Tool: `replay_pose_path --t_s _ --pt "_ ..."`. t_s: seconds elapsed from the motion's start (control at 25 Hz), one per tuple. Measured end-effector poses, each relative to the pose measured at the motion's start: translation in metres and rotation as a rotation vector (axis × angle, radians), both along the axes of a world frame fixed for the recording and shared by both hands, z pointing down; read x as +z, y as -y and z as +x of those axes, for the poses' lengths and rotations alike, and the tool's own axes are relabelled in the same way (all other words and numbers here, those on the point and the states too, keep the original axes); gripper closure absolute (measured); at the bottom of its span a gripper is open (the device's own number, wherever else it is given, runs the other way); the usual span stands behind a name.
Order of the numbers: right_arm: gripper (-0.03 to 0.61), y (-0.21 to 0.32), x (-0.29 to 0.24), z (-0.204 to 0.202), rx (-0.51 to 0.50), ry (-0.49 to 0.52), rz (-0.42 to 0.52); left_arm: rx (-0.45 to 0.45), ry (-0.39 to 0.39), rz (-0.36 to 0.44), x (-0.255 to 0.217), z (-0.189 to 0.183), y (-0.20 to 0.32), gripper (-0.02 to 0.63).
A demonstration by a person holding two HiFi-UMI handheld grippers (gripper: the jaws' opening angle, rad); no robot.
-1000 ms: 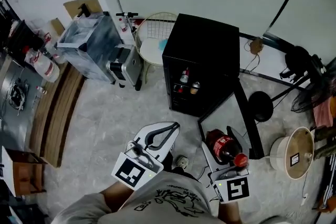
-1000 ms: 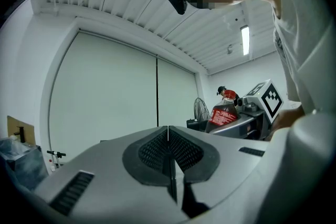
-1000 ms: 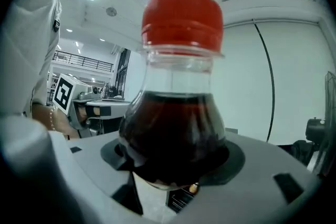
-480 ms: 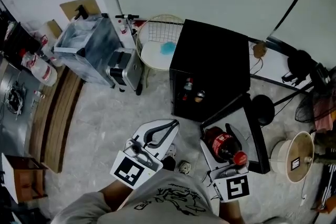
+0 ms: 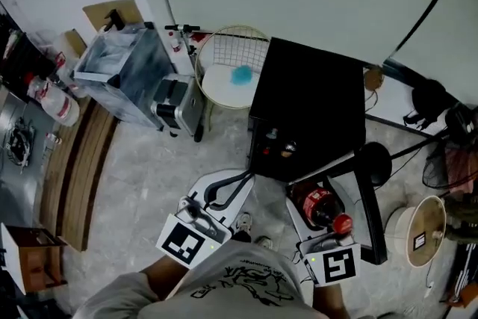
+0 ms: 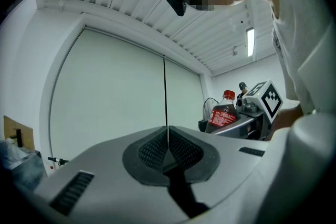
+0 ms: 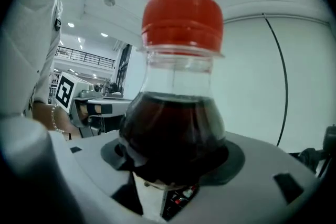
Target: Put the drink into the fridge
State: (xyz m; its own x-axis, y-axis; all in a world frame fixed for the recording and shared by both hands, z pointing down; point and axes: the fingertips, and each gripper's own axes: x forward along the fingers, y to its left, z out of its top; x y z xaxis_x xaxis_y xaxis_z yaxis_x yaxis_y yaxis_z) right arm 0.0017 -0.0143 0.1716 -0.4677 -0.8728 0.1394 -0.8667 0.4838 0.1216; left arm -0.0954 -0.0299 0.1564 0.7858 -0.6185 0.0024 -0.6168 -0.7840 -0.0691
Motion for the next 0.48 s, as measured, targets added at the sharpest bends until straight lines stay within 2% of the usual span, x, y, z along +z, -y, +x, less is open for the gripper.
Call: replay_pose_path --t_s 0.48 --pt "0.265 0.02 -0.009 0.023 0.021 0.019 0.026 0.012 -0.006 0.014 -0.004 0.025 0.017 0.592"
